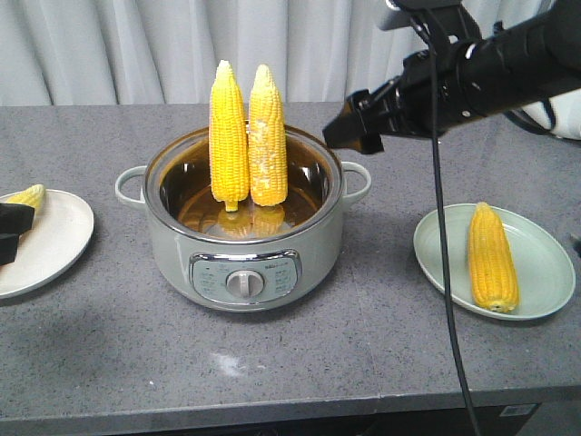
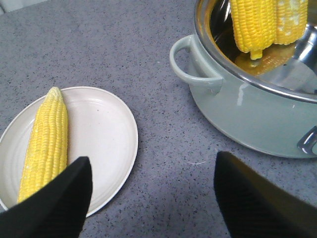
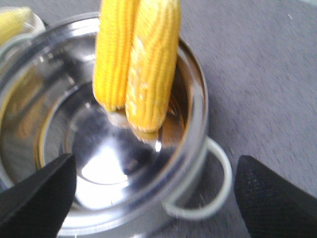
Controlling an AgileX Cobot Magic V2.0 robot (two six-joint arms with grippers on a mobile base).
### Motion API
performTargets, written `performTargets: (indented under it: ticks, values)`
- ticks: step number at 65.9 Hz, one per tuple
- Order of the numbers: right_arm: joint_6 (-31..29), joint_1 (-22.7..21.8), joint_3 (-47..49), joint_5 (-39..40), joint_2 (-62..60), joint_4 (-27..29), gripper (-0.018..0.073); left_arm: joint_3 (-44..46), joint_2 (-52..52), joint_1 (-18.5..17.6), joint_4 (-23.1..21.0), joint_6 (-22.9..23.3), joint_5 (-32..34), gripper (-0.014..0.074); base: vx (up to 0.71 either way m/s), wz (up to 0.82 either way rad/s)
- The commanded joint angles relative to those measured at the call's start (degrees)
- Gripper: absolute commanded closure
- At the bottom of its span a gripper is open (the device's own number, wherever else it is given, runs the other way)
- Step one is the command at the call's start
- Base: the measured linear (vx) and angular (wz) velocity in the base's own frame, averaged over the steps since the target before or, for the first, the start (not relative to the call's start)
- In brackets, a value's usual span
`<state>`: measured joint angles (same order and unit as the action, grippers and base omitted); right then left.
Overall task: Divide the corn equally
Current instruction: 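Raise the right gripper and reach it over the pot to an upright cob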
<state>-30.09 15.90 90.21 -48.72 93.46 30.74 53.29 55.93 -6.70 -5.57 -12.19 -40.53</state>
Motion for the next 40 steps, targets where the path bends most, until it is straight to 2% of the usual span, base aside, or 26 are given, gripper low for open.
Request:
performTargets:
  ticks: [1, 40]
  values:
    - [-5.53, -0.67, 5.15, 2.30, 0.99, 7.50, -0.0070, 1.47, -0.90, -0.44, -0.84, 0.09, 3.37, 0.0090, 0.00, 0.00]
    - [-11.87, -0.67, 28.40, 1.54, 23.00, 17.89, -0.0051, 1.47, -0.90, -0.44, -0.84, 0.09, 3.37, 0.0090, 0.00, 0.00]
